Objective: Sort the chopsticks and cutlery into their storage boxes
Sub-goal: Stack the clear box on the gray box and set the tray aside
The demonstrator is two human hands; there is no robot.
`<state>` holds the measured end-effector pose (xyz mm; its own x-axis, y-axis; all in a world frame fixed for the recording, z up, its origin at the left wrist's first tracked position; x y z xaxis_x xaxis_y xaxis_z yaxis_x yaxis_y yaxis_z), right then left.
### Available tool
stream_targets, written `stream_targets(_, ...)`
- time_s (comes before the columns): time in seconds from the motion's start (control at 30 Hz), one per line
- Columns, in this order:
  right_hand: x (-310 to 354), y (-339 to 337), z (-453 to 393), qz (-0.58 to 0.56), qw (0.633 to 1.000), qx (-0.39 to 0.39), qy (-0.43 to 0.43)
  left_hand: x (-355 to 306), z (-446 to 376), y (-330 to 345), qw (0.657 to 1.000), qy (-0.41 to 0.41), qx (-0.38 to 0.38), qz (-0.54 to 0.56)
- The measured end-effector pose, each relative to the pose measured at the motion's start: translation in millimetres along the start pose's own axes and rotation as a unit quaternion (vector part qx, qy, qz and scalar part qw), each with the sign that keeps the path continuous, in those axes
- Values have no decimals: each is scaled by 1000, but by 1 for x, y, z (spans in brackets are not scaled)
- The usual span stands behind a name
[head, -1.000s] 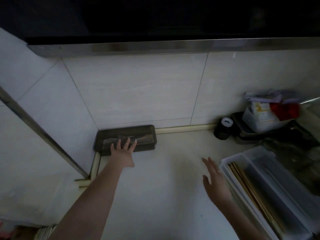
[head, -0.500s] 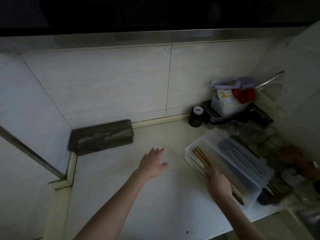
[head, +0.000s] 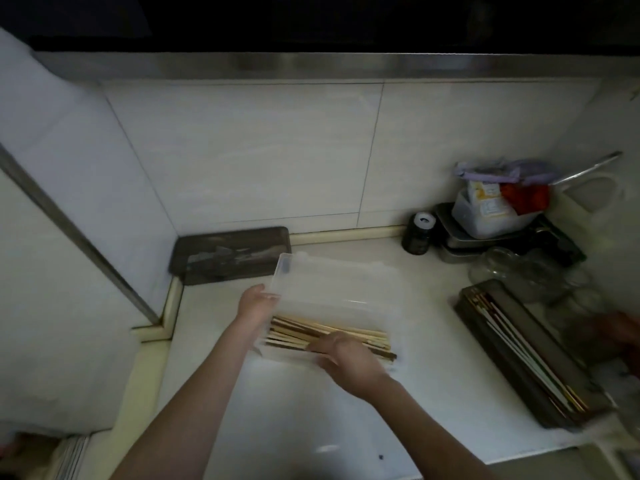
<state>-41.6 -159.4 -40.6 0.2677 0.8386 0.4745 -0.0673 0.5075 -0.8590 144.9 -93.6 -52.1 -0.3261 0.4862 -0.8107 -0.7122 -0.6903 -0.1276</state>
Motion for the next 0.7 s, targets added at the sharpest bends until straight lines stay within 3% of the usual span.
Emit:
stream_targets(0.07, -8, -17, 10, -52, 993, -108, -7, 8, 1, -7, 999, -15, 31, 19)
stream_targets(0.13, -31, -40, 29, -97, 957, -267, 65, 10, 6, -8, 998, -7, 47, 52)
stream_targets(0.2, -57, -58, 48, -144, 898, -375, 182, 6, 13, -8, 994, 11, 62, 84)
stream_targets(0.27, -83, -66, 61, -277, 829, -415, 253, 5, 16, -9, 990, 28, 75, 118)
stream_targets(0.37, -100, -77, 84, -461, 697, -491, 247, 8, 23, -19, 984, 9, 33, 177)
stream_targets(0.43, -103, -85, 98, -466, 662, -535, 242, 2, 29, -27, 980, 39, -21, 194)
stream_targets(0.5, -98, -86, 97, -445, 685, -525, 239, -11, 36, -29, 984, 106, -70, 125)
stream_targets(0.6, -82, -74, 74, -348, 815, -402, 232, -24, 44, -25, 975, 189, -99, -60)
stream_targets(0.63, -80, -65, 65, -294, 861, -340, 238, -25, 44, -21, 961, 217, -90, -148)
stream_targets(0.7, -78, -45, 51, -153, 932, -195, 266, -18, 41, -5, 892, 260, -37, -368)
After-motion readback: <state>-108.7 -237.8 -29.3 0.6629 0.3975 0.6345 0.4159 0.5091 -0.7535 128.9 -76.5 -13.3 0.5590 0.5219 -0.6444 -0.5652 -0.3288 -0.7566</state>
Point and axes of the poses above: each hand's wrist, its own z-axis away from the middle knuckle, its own y-axis out of the palm, x = y × z, the point moved 6 cm from there along -z, towards the middle knuckle, and after that the axes turned 11 degrees about x, right-handed, at the moved point
